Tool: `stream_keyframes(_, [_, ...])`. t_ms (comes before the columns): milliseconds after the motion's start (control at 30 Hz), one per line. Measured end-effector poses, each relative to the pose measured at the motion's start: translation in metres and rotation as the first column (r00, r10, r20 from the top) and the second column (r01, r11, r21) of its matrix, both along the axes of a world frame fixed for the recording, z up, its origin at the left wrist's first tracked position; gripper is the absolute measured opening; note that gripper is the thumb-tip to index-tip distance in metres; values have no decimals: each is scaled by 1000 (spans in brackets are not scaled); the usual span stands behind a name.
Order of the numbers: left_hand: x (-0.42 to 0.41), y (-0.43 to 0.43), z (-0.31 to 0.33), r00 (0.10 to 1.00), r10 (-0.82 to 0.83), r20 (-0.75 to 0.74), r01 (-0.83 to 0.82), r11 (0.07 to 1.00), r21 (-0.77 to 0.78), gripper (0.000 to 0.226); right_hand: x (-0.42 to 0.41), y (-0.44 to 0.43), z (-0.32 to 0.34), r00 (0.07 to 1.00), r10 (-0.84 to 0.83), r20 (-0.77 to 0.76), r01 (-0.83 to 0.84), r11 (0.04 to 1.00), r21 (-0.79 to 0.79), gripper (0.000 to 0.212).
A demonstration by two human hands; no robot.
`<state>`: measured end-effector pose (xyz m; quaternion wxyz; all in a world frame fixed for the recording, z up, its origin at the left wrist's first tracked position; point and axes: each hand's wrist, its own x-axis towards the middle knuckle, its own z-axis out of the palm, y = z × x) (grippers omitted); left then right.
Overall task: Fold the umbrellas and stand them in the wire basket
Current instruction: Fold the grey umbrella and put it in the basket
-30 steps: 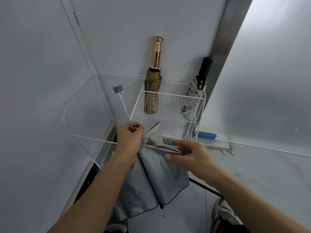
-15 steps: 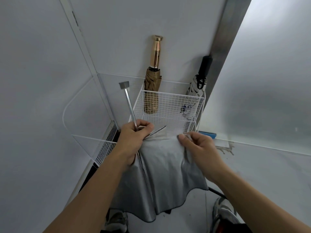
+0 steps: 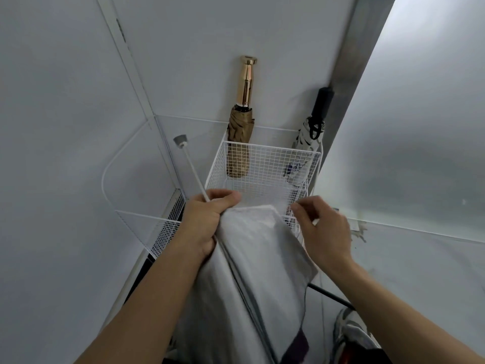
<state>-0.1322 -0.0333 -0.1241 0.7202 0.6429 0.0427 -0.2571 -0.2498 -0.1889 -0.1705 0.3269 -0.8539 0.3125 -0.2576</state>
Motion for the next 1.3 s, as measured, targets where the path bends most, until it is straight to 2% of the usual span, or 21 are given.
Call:
stream_keyframes(67, [9, 2, -6, 990, 137, 41, -140, 985, 96, 16, -4, 10, 11, 977, 78, 198, -53, 990, -127, 8])
stream_keyframes(133, [13, 1, -8, 973, 219, 78, -227, 966, 120, 15, -10, 29, 17, 945, 270, 184, -241, 956, -169, 22])
stream_keyframes(200, [12, -1, -7, 963, 259, 78, -265, 961, 84, 15, -15, 47, 11, 889, 441, -121, -446, 895, -11, 50])
stream_keyframes(233, [11, -2, -7, 961, 269, 61, -273, 961, 48, 15, -15, 52, 7, 826, 493, -272, -478, 869, 126, 61])
stream_keyframes(300, [8, -3, -6, 964, 265, 11, -265, 964, -11, 16, -12, 53, -2, 750, 566, -342, -420, 808, 414, 61])
stream_keyframes(400, [6, -1, -4, 981, 192, 7, -191, 979, -65, 18, -9, 42, 3, 746, 630, -216, -395, 679, 618, 35])
stream_keyframes(500, [10, 6, 3, 1000, 12, 18, -7, 976, -219, 8, -12, 30, 21, 748, 661, -51, -356, 465, 811, 16])
stream_keyframes(567, [16, 13, 2, 995, -96, 16, 96, 945, -311, 25, -14, 25, 27, 736, 676, 29, -288, 275, 917, 31])
stream_keyframes(633, [16, 19, -1, 975, -222, -14, 199, 898, -392, 36, -14, 25, 24, 715, 698, 43, -213, 159, 964, 52])
stream_keyframes(700, [11, 19, -2, 942, -330, -60, 270, 853, -447, 44, -14, 27, 20, 687, 723, 76, -195, 83, 977, 44])
stream_keyframes(767, [9, 15, -1, 948, -305, -89, 247, 884, -398, 35, -15, 28, 23, 680, 725, 112, -186, 23, 982, 36])
stream_keyframes(800, [9, 13, 0, 959, -266, -98, 216, 911, -352, 27, -14, 28, 26, 684, 720, 113, -191, 27, 981, 33])
stream_keyframes(833, [10, 11, 1, 972, -209, -104, 170, 938, -301, 18, -13, 27, 24, 694, 714, 89, -213, 86, 973, 31])
stream_keyframes(900, [13, 9, -5, 993, -65, -102, 50, 987, -152, 4, -11, 26, 16, 746, 664, -44, -296, 390, 872, 25])
stream_keyframes(933, [16, 9, -10, 996, 24, -85, -30, 998, -61, 7, -9, 27, 11, 797, 598, -89, -326, 549, 770, 26])
stream_keyframes(1000, [20, 10, -21, 983, 181, -40, -178, 982, 64, 14, -9, 27, 5, 877, 478, -49, -361, 723, 589, 42])
stream_keyframes(1067, [23, 10, -28, 957, 289, -13, -286, 953, 102, 17, -14, 29, 5, 843, 538, 8, -478, 742, 470, 58])
stream_keyframes(1100, [25, 11, -30, 944, 329, -11, -326, 940, 96, 17, -17, 32, 8, 795, 606, -32, -550, 742, 383, 68])
stream_keyframes(1200, [29, 10, -33, 913, 407, -21, -404, 912, 73, 17, -22, 43, 7, 698, 647, -308, -669, 742, 43, 86])
stream_keyframes(1233, [29, 9, -34, 908, 417, -24, -415, 907, 68, 18, -22, 45, 3, 711, 619, -334, -667, 743, -44, 81])
stream_keyframes(1300, [28, 7, -35, 914, 406, -18, -404, 911, 83, 17, -21, 45, -6, 789, 573, -219, -604, 788, -115, 51])
